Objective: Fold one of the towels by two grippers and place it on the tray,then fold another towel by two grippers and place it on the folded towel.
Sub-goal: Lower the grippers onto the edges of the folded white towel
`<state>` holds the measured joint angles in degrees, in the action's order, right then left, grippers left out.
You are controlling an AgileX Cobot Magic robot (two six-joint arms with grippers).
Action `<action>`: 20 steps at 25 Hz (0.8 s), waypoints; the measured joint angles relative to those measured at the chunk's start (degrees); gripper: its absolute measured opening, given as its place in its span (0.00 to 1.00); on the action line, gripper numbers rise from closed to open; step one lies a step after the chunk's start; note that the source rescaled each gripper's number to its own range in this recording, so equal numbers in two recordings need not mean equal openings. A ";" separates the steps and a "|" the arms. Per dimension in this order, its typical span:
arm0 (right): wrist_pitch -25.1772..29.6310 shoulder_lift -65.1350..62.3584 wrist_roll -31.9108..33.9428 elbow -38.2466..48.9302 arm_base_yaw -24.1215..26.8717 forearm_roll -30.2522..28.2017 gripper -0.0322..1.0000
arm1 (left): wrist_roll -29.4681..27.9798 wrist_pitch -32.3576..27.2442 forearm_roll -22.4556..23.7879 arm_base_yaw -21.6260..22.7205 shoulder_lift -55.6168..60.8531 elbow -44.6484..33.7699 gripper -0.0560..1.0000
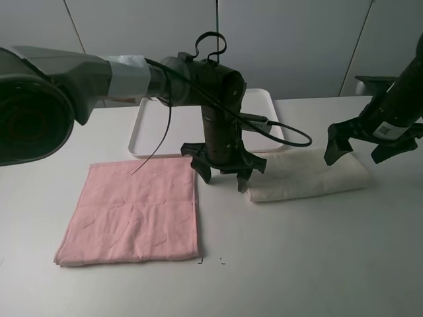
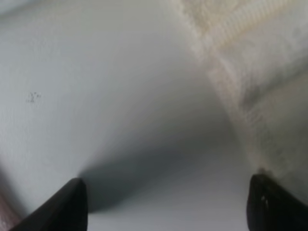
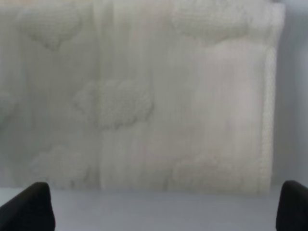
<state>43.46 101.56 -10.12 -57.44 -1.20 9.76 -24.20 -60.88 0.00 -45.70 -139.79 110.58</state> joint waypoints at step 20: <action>-2.47 5.49 0.12 0.00 0.00 -0.13 1.00 | -0.91 0.28 1.32 0.00 -0.82 2.60 0.87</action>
<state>41.00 107.05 -10.00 -57.44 -1.20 9.63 -25.11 -60.60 1.32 -45.70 -140.61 113.18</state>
